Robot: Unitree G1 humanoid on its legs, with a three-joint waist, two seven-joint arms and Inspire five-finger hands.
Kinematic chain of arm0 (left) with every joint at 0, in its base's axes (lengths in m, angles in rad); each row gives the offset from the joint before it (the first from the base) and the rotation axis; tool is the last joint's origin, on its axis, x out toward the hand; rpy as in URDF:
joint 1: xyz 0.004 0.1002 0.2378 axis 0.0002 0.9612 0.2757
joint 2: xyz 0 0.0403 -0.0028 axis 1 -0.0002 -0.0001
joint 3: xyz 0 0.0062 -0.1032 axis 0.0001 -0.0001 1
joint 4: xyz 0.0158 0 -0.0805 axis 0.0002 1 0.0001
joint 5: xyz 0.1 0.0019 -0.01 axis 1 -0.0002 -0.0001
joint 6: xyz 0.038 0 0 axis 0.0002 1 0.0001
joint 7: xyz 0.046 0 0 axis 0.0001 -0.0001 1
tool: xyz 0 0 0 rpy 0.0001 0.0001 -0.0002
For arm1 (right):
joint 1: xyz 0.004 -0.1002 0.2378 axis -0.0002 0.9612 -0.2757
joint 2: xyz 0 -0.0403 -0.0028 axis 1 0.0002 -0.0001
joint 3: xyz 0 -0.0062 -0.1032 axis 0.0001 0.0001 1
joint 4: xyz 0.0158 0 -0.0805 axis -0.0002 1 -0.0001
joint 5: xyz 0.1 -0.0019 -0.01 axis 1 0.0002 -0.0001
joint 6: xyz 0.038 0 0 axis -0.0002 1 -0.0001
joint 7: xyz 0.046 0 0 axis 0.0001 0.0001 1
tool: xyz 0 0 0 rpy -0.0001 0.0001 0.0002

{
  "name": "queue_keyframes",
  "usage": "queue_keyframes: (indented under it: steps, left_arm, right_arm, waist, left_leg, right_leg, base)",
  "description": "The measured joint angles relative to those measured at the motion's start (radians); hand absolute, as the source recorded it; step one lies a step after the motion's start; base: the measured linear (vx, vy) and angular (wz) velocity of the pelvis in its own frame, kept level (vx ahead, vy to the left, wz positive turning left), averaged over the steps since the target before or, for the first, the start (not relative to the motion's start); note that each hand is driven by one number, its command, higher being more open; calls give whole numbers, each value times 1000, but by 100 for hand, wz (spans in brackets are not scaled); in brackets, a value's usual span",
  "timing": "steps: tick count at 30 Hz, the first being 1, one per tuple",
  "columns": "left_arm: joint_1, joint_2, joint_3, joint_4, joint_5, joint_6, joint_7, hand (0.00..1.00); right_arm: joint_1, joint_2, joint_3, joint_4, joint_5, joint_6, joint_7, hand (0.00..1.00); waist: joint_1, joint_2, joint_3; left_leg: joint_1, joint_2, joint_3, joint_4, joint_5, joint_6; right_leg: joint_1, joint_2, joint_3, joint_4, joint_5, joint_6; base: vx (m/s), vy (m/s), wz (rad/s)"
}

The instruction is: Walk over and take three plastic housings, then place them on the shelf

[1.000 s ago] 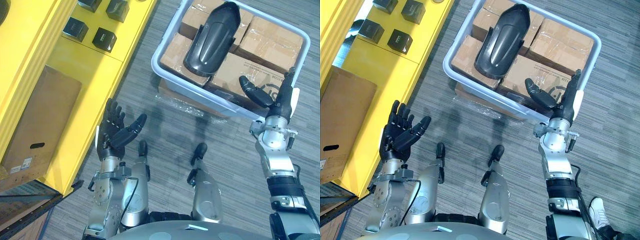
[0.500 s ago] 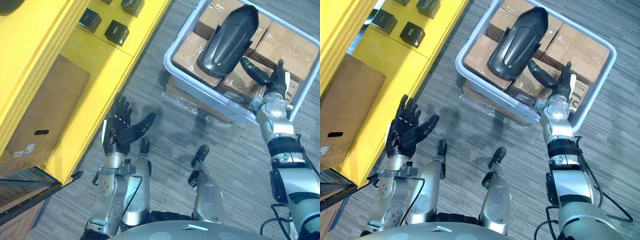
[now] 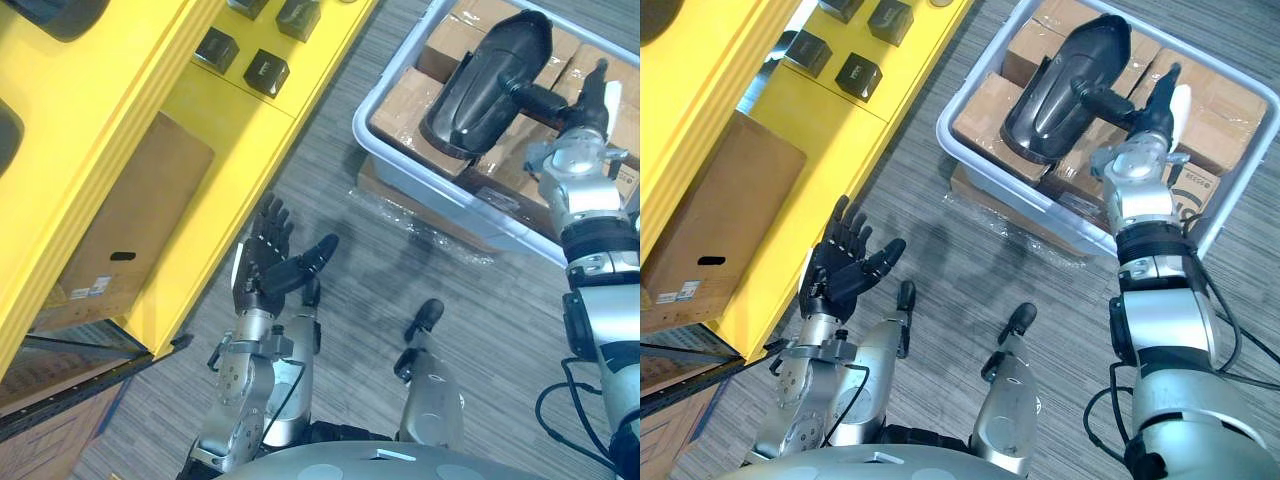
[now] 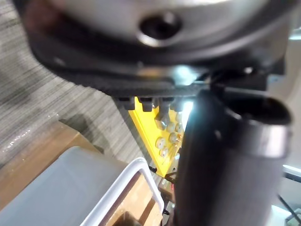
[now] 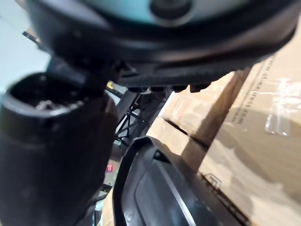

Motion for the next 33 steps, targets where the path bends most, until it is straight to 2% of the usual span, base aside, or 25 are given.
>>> queue_keyframes:
  steps: [4, 9, 13, 18, 23, 24, 29, 33]
  left_arm:
    - [0, -5, -3, 18, -7, -1, -2, 100]
    - [-1, -5, -31, 29, -16, -4, -17, 100]
    - [-1, -6, -43, 59, -40, -4, -31, 100]
    - [-1, -6, -44, 65, -48, -6, -37, 100]
    - [-1, -6, -51, 102, -54, -20, -45, 100]
    - [-1, -6, -51, 114, -63, -20, -45, 100]
    - [-1, -6, -48, 115, -80, -23, -45, 100]
    - [0, -5, -45, 115, -80, -23, -56, 100]
  right_arm:
    - [-84, -21, 36, 105, -38, 103, -3, 100]
    - [-127, -52, 87, 247, -39, 200, 15, 100]
    - [-178, -84, 125, 311, -47, 225, 61, 100]
    - [-262, -133, 175, 386, -87, 238, 118, 100]
    - [-291, -133, 206, 426, -98, 239, 137, 100]
    - [-299, -134, 213, 426, -98, 239, 138, 0]
    - [-324, -161, 252, 446, -97, 239, 168, 0]
    - [-330, -211, 282, 445, -175, 236, 275, 0]
  waist:
    - [6, 27, -2]
    - [25, 42, -3]
    - [27, 53, -1]
    - [52, 91, -2]
    - [61, 94, -2]
    - [62, 94, -2]
    - [84, 94, -2]
    - [94, 94, -2]
  left_leg:
    - [2, -2, 0, -1, 1, 1]
    - [1, -5, -8, -2, 5, 3]
    - [-1, -7, -12, -2, 6, 5]
    - [-10, -9, -27, -6, 15, 3]
    - [-18, -15, -48, -37, 38, 0]
    - [-24, -16, -56, -40, 41, 1]
    - [-31, -20, -66, -41, 43, 1]
    - [-31, -20, -69, -45, 46, 1]
  right_leg:
    - [2, -2, -1, 0, 0, 1]
    - [3, -5, -5, 0, 1, 1]
    - [5, -7, -12, 0, 1, 2]
    - [6, -7, -29, -3, 1, 2]
    - [1, -9, -53, -7, 1, 2]
    - [0, -9, -63, -8, 1, 2]
    - [1, -11, -74, -9, 1, 2]
    - [2, -11, -77, -9, 1, 1]
  base:
    - [0, 0, 0]
    - [4, 3, 1]
    - [0, 12, 5]
    - [-19, 7, 8]
    - [2, -1, 15]
    - [9, -4, 15]
    - [3, 0, 7]
    - [-3, 1, 3]
